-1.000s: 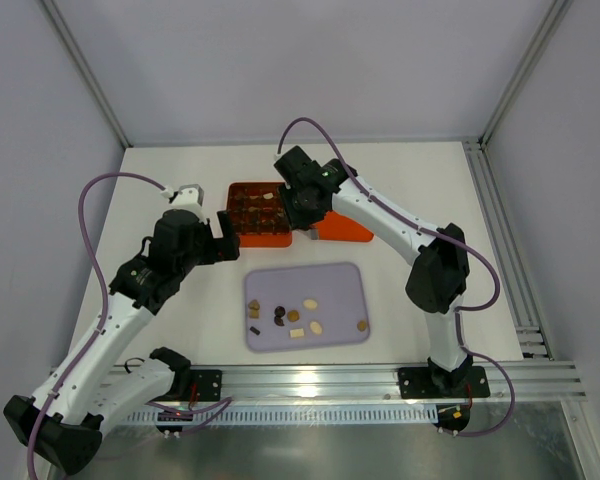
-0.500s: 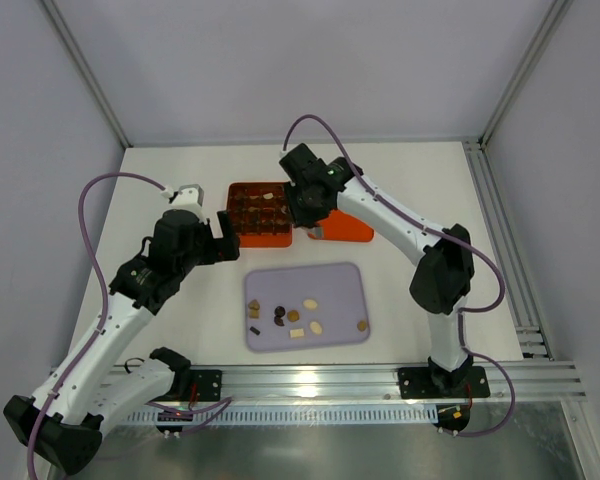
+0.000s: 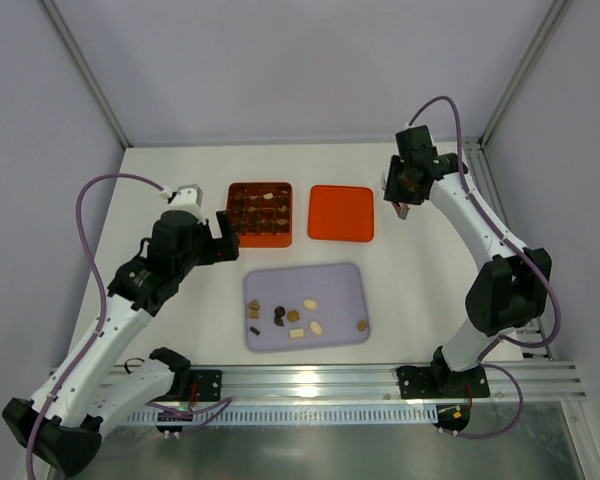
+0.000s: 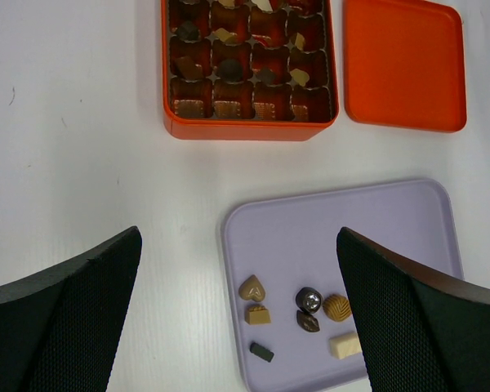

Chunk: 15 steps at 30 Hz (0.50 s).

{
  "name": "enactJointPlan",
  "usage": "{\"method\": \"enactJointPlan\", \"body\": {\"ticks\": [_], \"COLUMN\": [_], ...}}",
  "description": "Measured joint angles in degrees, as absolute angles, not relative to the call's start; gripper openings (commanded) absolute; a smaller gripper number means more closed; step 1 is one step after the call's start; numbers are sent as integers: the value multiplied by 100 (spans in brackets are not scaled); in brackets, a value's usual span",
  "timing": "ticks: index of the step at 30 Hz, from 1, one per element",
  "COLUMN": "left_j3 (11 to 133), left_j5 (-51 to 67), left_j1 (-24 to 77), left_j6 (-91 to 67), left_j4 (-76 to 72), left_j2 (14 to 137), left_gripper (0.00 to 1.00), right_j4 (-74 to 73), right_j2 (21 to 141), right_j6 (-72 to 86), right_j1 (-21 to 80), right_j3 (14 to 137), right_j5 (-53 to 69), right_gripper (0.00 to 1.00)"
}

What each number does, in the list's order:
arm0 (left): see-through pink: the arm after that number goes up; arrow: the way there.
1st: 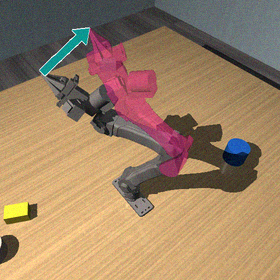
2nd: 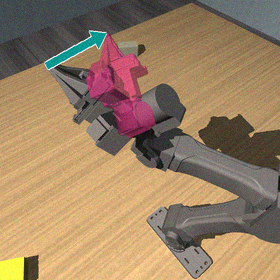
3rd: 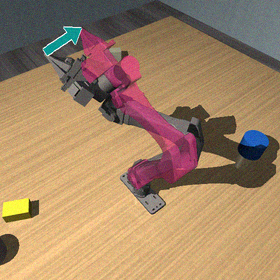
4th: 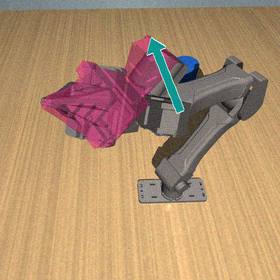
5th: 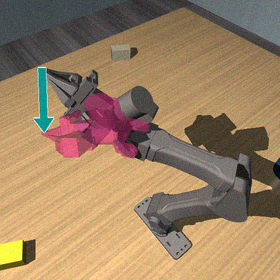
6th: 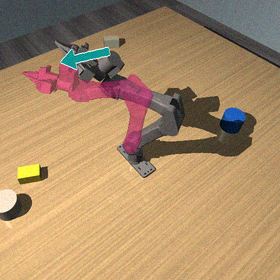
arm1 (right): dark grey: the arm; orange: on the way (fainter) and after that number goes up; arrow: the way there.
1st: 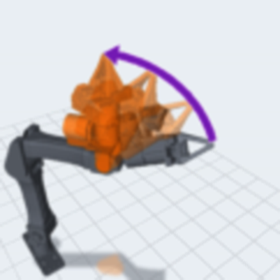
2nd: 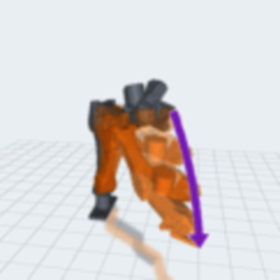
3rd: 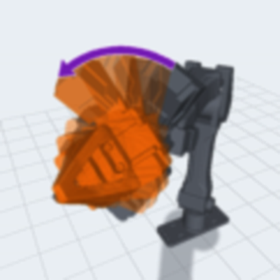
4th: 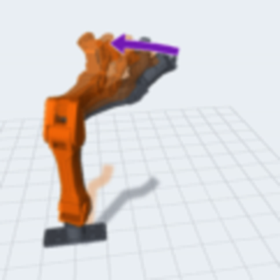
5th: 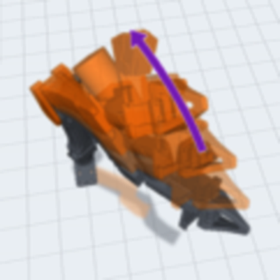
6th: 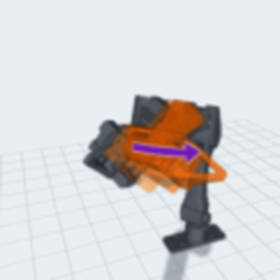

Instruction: Pack the chocolate

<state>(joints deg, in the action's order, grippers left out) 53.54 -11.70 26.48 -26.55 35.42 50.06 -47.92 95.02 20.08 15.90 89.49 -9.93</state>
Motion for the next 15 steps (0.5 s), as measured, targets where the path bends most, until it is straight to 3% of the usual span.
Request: {"method": "enactJointPlan", "body": {"ticks": [6,15], "left_j3": [5354,5354], "left_j5": [-1125,-1044], "left_j1": [2648,2648], "left_j6": [-2652,-2655], "left_j4": [3540,3540], "left_j2": [5006,5006], "left_gripper": [100,100], "right_j4": [-4305,-3760], "right_j2": [9513,9950], "right_j6": [2012,2001], "right_j1": [921,635], "right_j3": [8031,7817], "right_j5": [-1074,-1232], "right_gripper": [42,44]}}
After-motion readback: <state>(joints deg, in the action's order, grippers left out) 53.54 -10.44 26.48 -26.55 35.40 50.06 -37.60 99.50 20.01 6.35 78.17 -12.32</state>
